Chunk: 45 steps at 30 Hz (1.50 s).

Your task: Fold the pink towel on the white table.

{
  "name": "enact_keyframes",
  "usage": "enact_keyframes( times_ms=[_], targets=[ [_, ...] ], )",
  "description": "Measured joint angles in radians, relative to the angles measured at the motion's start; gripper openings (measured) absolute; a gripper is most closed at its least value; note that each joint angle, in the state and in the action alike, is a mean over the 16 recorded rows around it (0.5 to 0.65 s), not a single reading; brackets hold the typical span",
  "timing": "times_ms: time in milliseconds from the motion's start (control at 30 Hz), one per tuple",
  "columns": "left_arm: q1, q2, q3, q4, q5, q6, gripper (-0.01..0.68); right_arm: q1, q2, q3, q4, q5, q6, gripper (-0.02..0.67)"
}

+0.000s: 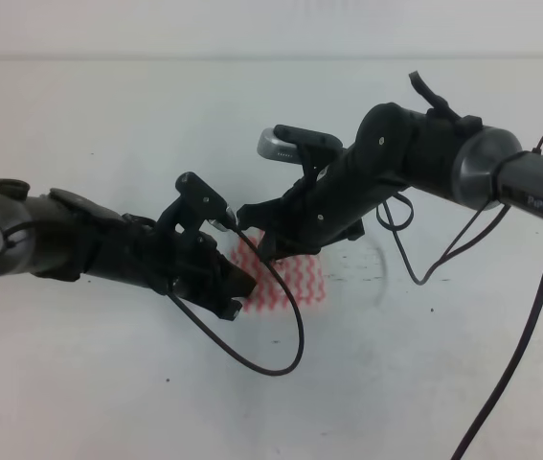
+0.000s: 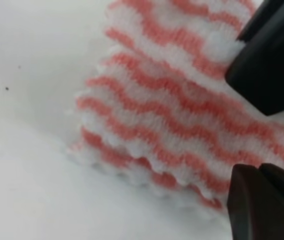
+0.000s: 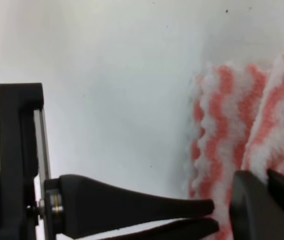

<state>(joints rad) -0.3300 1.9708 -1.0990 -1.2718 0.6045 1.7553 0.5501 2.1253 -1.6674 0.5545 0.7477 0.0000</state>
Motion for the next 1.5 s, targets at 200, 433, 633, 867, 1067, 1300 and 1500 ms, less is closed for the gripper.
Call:
enact_keyframes(
  times_ms=[200, 433, 633, 867, 1067, 1300, 1500],
  targets=[
    [0.000, 0.000, 0.000, -0.001, 0.001, 0.000, -0.005, 0.003, -0.002, 0.000, 0.001, 0.002, 0.000, -0.017],
    [0.000, 0.000, 0.000, -0.004, 0.002, 0.000, -0.005, 0.008, 0.000, 0.000, -0.001, 0.001, 0.000, -0.017],
    [0.000, 0.000, 0.000, -0.005, 0.003, 0.000, -0.005, 0.010, -0.002, 0.000, -0.001, -0.004, 0.000, -0.017],
    [0.000, -0.001, 0.000, -0.006, 0.004, 0.001, -0.005, 0.010, 0.001, 0.000, -0.003, -0.007, 0.000, -0.016],
    [0.002, -0.001, 0.000, -0.001, -0.010, -0.009, -0.006, 0.009, 0.003, 0.001, -0.005, -0.005, 0.000, -0.016],
    [0.017, -0.001, 0.000, 0.015, 0.007, 0.001, -0.006, 0.009, 0.003, 0.001, -0.006, -0.005, 0.000, -0.015],
    [0.043, -0.001, 0.000, 0.022, 0.058, 0.064, -0.006, 0.009, 0.003, 0.001, -0.006, -0.005, 0.000, -0.015]
  ],
)
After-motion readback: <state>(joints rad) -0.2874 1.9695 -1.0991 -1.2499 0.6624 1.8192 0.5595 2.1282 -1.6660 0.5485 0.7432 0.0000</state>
